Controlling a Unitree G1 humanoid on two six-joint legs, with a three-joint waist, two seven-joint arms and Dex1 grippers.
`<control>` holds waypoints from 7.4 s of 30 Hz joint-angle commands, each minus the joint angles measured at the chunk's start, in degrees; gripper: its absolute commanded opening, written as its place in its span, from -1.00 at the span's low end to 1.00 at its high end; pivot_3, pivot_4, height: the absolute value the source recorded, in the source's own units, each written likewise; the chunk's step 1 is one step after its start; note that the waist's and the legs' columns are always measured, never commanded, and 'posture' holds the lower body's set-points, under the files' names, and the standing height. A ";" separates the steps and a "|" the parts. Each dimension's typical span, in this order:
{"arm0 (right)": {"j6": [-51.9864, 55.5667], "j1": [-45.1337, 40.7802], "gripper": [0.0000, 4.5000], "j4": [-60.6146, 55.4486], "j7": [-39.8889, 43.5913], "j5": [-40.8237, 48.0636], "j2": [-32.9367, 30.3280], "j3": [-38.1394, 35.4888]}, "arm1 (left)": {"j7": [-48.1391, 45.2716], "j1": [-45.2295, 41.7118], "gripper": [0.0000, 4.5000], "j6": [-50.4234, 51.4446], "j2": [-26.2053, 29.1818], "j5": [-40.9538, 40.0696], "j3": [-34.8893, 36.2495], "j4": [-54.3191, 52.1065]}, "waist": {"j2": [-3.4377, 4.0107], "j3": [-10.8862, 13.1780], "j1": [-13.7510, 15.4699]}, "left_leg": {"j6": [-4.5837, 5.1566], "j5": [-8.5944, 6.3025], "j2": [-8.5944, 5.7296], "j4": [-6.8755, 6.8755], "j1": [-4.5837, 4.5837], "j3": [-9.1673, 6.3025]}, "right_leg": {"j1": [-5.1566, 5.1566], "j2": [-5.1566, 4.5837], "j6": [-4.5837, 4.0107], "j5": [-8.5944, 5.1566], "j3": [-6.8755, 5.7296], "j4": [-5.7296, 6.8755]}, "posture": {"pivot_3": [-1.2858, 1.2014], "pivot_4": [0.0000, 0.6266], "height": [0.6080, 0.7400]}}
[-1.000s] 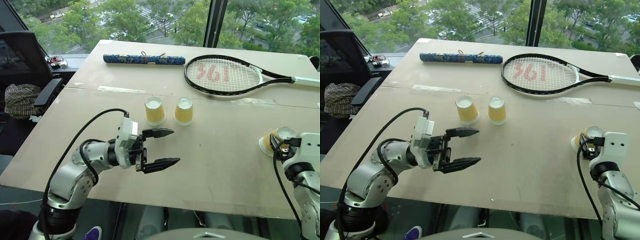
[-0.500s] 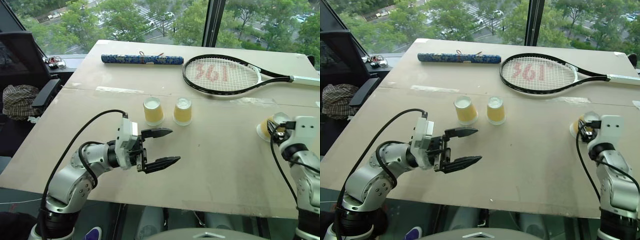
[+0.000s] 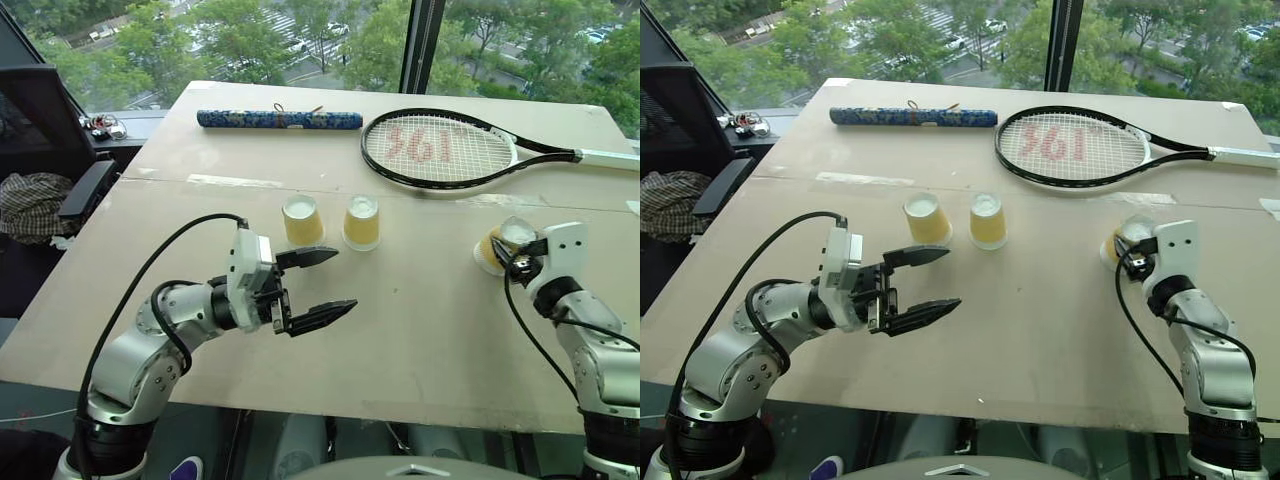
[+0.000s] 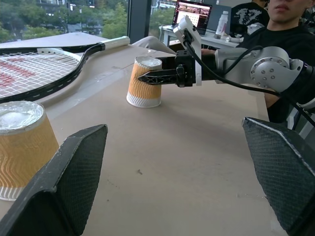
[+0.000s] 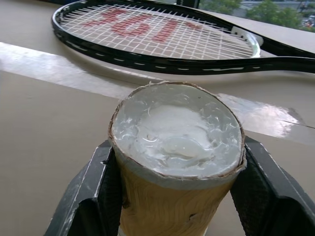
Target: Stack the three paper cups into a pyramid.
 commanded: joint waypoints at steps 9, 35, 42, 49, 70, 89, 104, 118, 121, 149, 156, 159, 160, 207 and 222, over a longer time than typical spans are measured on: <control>-0.12 0.95 0.99 -3.92 1.75 -1.41 -1.68 2.63 | 2.97 -2.75 1.00 0.71 -1.04 -0.45 1.99 1.11 | -0.01 0.00 0.19 | 0.00 0.00 -0.02 0.00 0.00 -0.01 | 0.00 0.00 -0.01 0.00 -0.01 0.00 | 0.03 -0.52 1.00; -11.11 23.65 0.99 -21.57 27.53 25.77 -10.22 -17.14 | 25.00 -19.54 1.00 8.24 -16.03 19.72 -10.04 14.42 | -0.14 0.07 1.23 | 0.00 0.00 -0.09 0.09 0.03 -0.05 | 0.12 0.04 0.08 0.04 0.05 -0.01 | 0.03 -0.52 1.00; -11.03 28.53 0.99 -24.51 30.18 29.63 -11.43 -17.70 | 28.36 -22.28 1.00 6.75 -21.23 24.17 -11.45 20.86 | -0.17 0.09 1.72 | 0.00 0.00 -0.09 0.07 -0.02 -0.17 | 0.11 0.09 0.07 0.04 -0.04 0.01 | 0.03 -0.52 1.00; -12.35 32.80 0.99 -25.54 31.96 29.78 -11.42 -18.13 | 28.75 -24.41 1.00 6.32 -24.38 26.18 -12.84 23.36 | -0.21 0.11 1.37 | 0.00 0.00 -0.13 0.09 -0.04 -0.14 | 0.11 0.04 0.08 0.04 0.01 -0.04 | 0.03 -0.52 1.00; -13.60 35.17 1.00 -27.63 26.23 26.98 -9.16 -16.87 | 16.29 -28.81 -0.05 -3.00 -26.51 29.73 -16.41 33.10 | -0.24 0.13 1.49 | 0.01 0.00 -0.13 0.09 -0.05 -0.15 | 0.10 0.05 0.06 0.03 -0.01 -0.03 | 0.03 -0.52 1.00; -26.19 46.00 1.00 -19.92 26.63 16.48 -0.22 -17.59 | 4.31 -41.73 -0.05 -15.56 -36.93 33.63 -20.06 57.54 | -0.26 0.14 1.44 | 0.03 -0.02 -0.17 0.11 -0.07 -0.16 | 0.09 0.06 -0.01 -0.03 -0.03 -0.05 | 0.03 -0.52 1.00; -26.37 43.50 1.00 -19.51 25.09 17.48 -0.94 -17.87 | 8.53 -44.52 -0.05 -22.92 -43.11 38.88 -20.77 67.92 | -0.27 0.15 1.54 | 0.06 -0.03 -0.16 0.11 -0.11 -0.18 | 0.08 0.05 -0.02 -0.03 -0.05 -0.08 | 0.03 -0.52 1.00; -22.97 38.72 1.00 -19.72 24.50 19.22 -4.44 -15.84 | 2.16 -38.73 0.99 -2.24 -30.32 29.09 -14.59 35.61 | -0.19 0.11 1.28 | 0.06 -0.03 -0.10 0.10 -0.05 -0.16 | 0.06 0.07 -0.01 -0.01 0.00 -0.01 | 0.03 -0.52 1.00; -20.69 35.78 1.00 -19.77 25.24 20.84 -6.33 -14.35 | 4.23 -35.89 0.99 1.22 -23.93 26.22 -8.04 27.55 | -0.15 0.09 1.10 | 0.06 -0.03 -0.07 0.10 -0.01 -0.16 | 0.07 0.09 -0.01 -0.01 0.02 0.03 | 0.03 -0.52 1.00; -14.07 30.71 1.00 -18.91 30.55 25.89 -12.85 -13.85 | 20.06 -15.81 0.99 -0.73 -13.11 28.65 -0.07 24.68 | -0.32 0.11 1.52 | 0.05 -0.03 -0.12 0.16 0.00 -0.14 | 0.16 0.02 0.07 0.04 0.04 0.02 | 0.03 -0.52 1.00; -14.78 34.06 1.00 -21.17 28.67 25.22 -11.33 -15.17 | 20.04 -21.02 0.77 -6.67 -16.07 29.82 -1.81 34.25 | -0.35 0.09 1.47 | 0.05 -0.03 -0.12 0.17 0.02 -0.14 | 0.17 0.03 0.08 0.05 0.03 0.04 | 0.03 -0.52 1.00; -14.86 35.24 1.00 -22.21 27.66 24.76 -10.51 -15.40 | 18.41 -22.96 0.27 -8.70 -15.60 30.50 -2.07 38.33 | -0.35 0.09 1.48 | 0.05 -0.03 -0.13 0.16 0.01 -0.14 | 0.16 0.04 0.08 0.05 0.03 0.04 | 0.03 -0.52 1.00; -14.87 35.67 1.00 -22.57 27.43 24.68 -10.28 -15.49 | 17.92 -23.62 0.10 -9.04 -15.23 30.66 -1.99 39.68 | -0.36 0.09 1.49 | 0.05 -0.03 -0.12 0.16 0.01 -0.14 | 0.16 0.04 0.08 0.05 0.03 0.04 | 0.03 -0.52 1.00; -12.82 33.64 1.00 -3.25 40.14 37.47 -20.25 -38.32 | -5.11 -73.63 0.06 -20.39 -47.03 36.44 -13.64 91.58 | -0.48 0.29 1.50 | 0.20 -0.11 -0.31 0.17 -0.25 -0.49 | 0.01 0.31 0.08 0.01 0.22 -0.10 | 0.03 -0.52 1.00; -13.33 34.60 1.00 -8.46 38.03 33.77 -14.23 -35.25 | -11.52 -68.10 0.97 -7.35 -39.63 31.84 -10.74 73.21 | -0.29 0.22 1.14 | 0.20 -0.11 -0.27 0.17 -0.21 -0.48 | -0.01 0.32 0.09 0.02 0.24 -0.06 | 0.03 -0.52 1.00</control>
